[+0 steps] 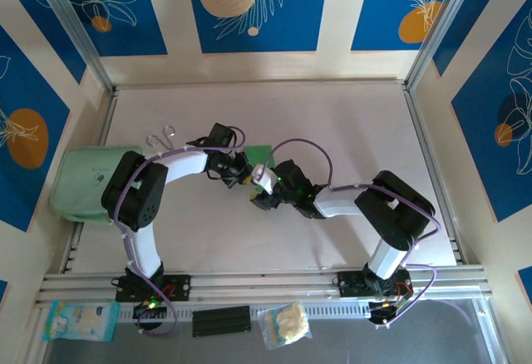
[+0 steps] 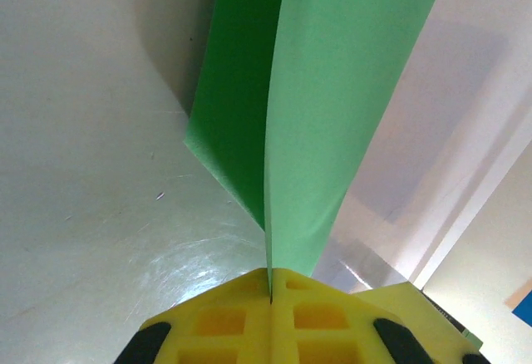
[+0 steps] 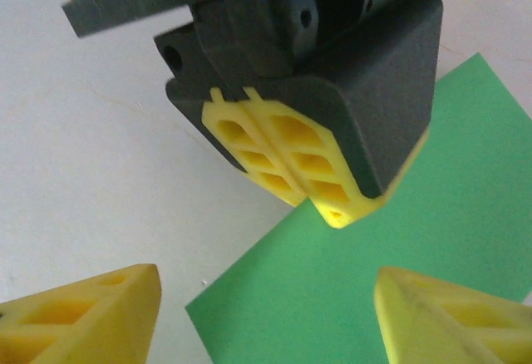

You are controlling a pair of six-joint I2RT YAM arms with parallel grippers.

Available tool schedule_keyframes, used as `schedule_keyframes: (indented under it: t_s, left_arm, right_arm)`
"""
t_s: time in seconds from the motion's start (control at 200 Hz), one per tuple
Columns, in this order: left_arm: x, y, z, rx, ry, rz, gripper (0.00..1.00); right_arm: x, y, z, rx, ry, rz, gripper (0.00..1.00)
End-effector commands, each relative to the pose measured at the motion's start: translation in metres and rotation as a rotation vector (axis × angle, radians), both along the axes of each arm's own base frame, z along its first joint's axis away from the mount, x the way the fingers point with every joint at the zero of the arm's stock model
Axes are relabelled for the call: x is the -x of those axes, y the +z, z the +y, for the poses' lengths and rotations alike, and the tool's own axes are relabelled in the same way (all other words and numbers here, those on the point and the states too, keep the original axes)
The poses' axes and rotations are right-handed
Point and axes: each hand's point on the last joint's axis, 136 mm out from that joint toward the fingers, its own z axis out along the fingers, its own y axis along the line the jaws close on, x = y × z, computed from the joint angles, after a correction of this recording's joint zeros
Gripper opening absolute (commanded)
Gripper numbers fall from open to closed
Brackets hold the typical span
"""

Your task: Fold a paper plane with a square sheet of paper (pick it up from the middle)

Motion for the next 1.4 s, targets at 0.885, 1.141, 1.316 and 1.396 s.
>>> schedule_keyframes:
  t_s: [0.885,1.141,1.316,1.396]
  left_arm:
    - [-0.029,0.047,0.043,-0.117,0.065,-0.223,0.38]
    - [-0.039,0.045,0.03,-0.053,0.042,-0.253,0.34]
    - [-0.036,0.023,0.019,-0.062,-0.021,-0.196,0.28]
    - [-0.033,0.012,0.018,-0.091,-0.047,-0.167,0.25]
  right_arm:
    - [0.029,0.001,0.016,-0.04,0.066,0.282,0.03]
    - [0.041,0.008,0.021,-0.146,0.052,0.482,0.01]
    - [0.044,0.01,0.023,-0.197,0.052,0.574,0.01]
    - [0.044,0.012,0.023,-0.217,0.057,0.606,0.0]
